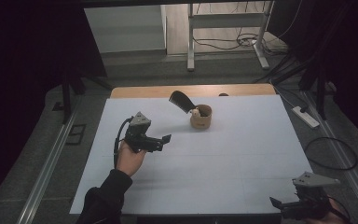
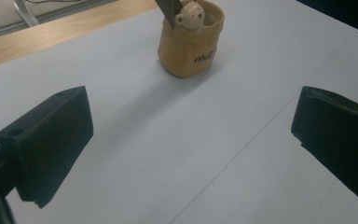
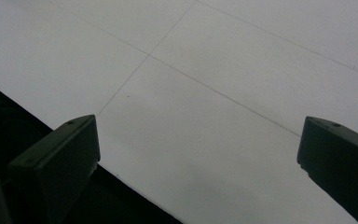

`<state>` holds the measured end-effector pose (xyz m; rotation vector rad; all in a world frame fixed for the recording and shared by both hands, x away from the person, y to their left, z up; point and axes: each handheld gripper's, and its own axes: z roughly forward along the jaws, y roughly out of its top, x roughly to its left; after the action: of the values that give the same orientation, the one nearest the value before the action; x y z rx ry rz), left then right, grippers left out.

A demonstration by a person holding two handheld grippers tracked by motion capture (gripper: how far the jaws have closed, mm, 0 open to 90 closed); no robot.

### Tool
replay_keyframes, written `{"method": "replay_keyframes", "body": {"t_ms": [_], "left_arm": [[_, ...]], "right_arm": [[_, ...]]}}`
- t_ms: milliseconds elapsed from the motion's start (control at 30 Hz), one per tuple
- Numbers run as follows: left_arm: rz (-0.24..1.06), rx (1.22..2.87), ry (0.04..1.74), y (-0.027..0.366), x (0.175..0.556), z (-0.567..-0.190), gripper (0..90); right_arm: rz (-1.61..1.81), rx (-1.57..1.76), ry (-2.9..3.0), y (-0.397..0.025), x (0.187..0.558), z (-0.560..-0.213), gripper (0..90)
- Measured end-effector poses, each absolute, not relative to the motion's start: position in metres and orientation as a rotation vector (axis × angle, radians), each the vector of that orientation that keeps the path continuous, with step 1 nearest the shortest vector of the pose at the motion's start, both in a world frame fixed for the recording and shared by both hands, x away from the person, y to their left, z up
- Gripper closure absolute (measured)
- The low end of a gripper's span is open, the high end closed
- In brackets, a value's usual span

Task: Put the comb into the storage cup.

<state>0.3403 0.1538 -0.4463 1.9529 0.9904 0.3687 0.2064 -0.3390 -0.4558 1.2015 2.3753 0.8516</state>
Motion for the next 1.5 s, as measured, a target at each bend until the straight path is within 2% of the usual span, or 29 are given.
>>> {"method": "replay_keyframes", "body": {"t_ms": [1500], "left_arm": [[0.326,1.932,1.040,0.178,0.283,-0.453,0.0]], "right_arm": [[0.853,1.199,2.371,-0.339,0.206,-0.455,0.0]]}}
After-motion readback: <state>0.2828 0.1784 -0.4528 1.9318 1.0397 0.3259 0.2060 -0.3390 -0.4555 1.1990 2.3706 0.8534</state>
